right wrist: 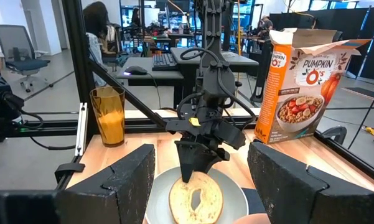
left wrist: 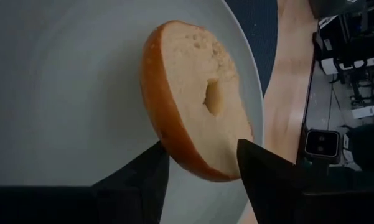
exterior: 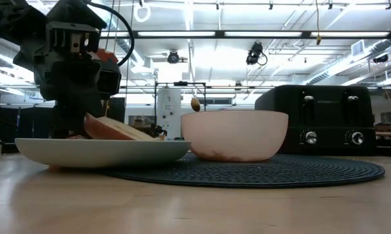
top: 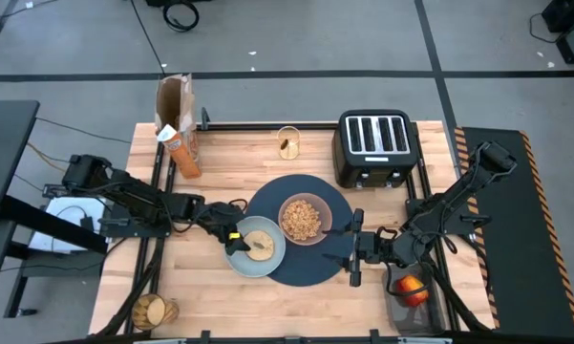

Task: Arrange a breakfast setting
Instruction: Put the toasted bagel from the toaster on the gray plate

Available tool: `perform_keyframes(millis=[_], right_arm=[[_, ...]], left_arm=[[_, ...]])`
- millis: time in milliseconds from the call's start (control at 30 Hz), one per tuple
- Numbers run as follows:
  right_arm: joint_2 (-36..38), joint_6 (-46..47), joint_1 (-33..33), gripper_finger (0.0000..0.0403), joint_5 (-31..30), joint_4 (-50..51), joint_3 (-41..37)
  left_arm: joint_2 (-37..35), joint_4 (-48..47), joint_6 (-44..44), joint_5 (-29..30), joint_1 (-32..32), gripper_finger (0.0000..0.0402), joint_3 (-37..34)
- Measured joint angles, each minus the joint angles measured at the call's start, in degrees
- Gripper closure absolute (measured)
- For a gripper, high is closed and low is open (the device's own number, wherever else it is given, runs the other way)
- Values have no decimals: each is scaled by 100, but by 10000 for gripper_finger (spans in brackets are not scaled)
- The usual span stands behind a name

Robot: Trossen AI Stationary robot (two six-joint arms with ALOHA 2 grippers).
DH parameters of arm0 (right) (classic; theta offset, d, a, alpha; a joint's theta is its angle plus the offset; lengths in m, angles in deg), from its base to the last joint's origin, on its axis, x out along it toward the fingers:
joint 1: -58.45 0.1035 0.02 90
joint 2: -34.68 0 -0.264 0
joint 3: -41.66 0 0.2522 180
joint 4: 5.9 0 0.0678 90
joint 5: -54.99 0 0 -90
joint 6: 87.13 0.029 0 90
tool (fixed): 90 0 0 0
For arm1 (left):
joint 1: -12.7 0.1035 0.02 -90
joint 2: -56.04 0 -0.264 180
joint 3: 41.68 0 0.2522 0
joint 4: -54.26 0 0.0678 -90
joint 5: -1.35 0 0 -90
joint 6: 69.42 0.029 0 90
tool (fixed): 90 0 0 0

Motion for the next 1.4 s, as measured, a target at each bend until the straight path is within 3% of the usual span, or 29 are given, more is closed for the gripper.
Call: perform_keyframes(millis=[300, 567, 900, 1000, 1167, 1300, 1400], right_arm=[[0, 0, 0, 141, 0, -4, 0], [-2, -2, -44, 141, -2, -26, 0], [-4, -64, -159, 141, 131, -115, -2], [-4, -122, -181, 141, 133, -72, 0], [-4, 97, -261, 141, 136, 274, 0], [-4, 118, -269, 141, 138, 271, 0], [-4, 118, -295, 141, 138, 250, 0]], left_arm=[[-85, -942, 293, -199, 0, 207, 2], [-301, -1074, 368, -252, 0, 207, 91], [-1015, -1680, 953, -25, -317, 208, 1318], [-1067, -2245, 1223, 456, -760, 210, 1905], [-630, -2467, 1968, 2111, -1670, 229, 2467], [102, -2569, 1962, 3105, -1901, 251, 2529], [638, -2679, 1736, 3424, -1814, 272, 2518]])
